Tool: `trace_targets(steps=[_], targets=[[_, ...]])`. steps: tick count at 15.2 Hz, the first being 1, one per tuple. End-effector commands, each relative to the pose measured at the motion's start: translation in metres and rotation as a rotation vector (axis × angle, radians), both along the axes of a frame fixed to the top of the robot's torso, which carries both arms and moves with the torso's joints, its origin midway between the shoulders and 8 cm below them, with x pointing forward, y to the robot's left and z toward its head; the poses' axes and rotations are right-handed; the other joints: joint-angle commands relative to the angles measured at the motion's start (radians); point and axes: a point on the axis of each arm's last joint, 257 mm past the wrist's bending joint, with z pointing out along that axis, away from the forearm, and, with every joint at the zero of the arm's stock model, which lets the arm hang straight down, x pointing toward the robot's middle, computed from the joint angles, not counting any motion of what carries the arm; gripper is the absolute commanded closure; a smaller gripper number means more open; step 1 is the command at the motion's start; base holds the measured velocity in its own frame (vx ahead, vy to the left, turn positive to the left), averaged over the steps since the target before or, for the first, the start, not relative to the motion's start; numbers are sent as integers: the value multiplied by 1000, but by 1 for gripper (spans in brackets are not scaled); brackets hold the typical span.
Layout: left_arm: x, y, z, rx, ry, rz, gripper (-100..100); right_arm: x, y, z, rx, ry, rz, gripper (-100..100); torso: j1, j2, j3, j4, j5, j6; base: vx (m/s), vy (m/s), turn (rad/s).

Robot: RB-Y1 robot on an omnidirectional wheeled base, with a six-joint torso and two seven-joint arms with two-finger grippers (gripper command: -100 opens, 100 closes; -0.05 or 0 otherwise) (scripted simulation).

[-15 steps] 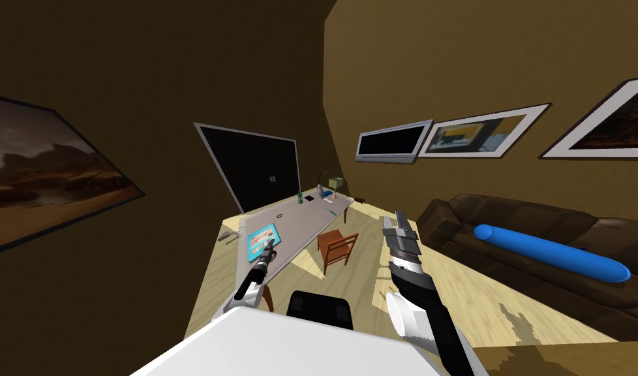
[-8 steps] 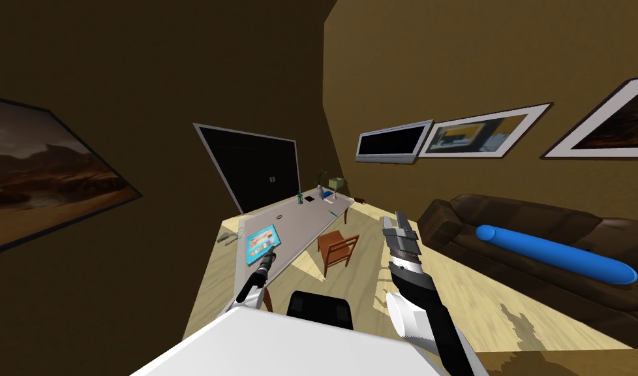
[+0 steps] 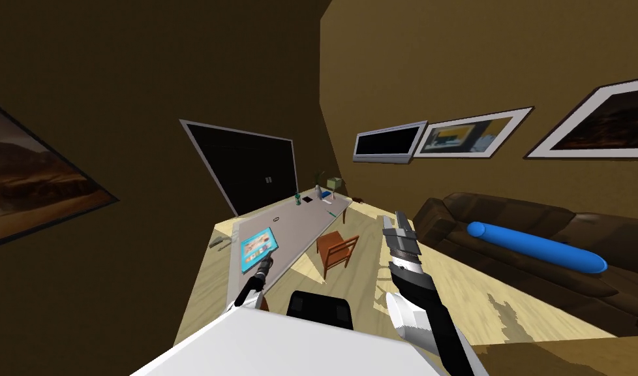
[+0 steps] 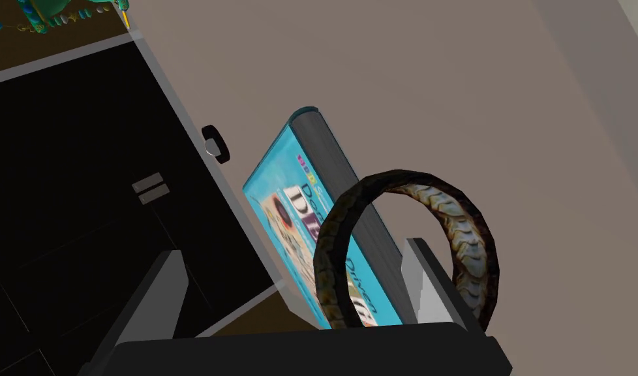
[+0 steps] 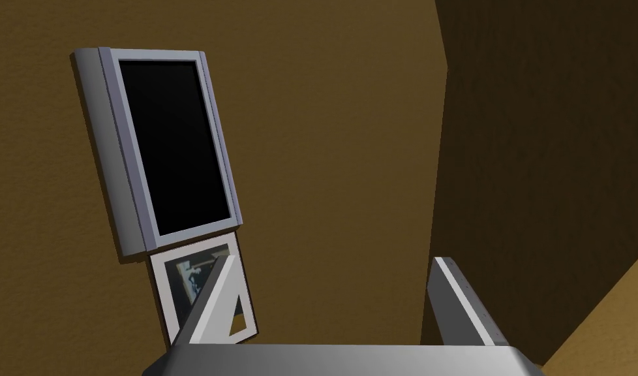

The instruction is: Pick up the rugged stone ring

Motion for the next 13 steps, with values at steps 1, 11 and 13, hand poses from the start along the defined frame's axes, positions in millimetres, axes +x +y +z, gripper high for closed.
trace_targets(steps=[1, 11, 13], targets=[[-9, 12, -2, 2, -6, 28, -100, 0, 0, 0, 0, 0, 0, 0, 0, 0, 0, 0, 0, 0, 34, 4, -189], [4, -8, 3, -1, -1, -17, 100, 0, 0, 0, 0, 0, 0, 0, -1, 4, 3, 1, 0, -1, -4, -1, 47], [4, -7, 3, 0, -4, -16, 100, 0, 0, 0, 0, 0, 0, 0, -2, 5, 3, 1, 0, -1, -31, -10, 112]])
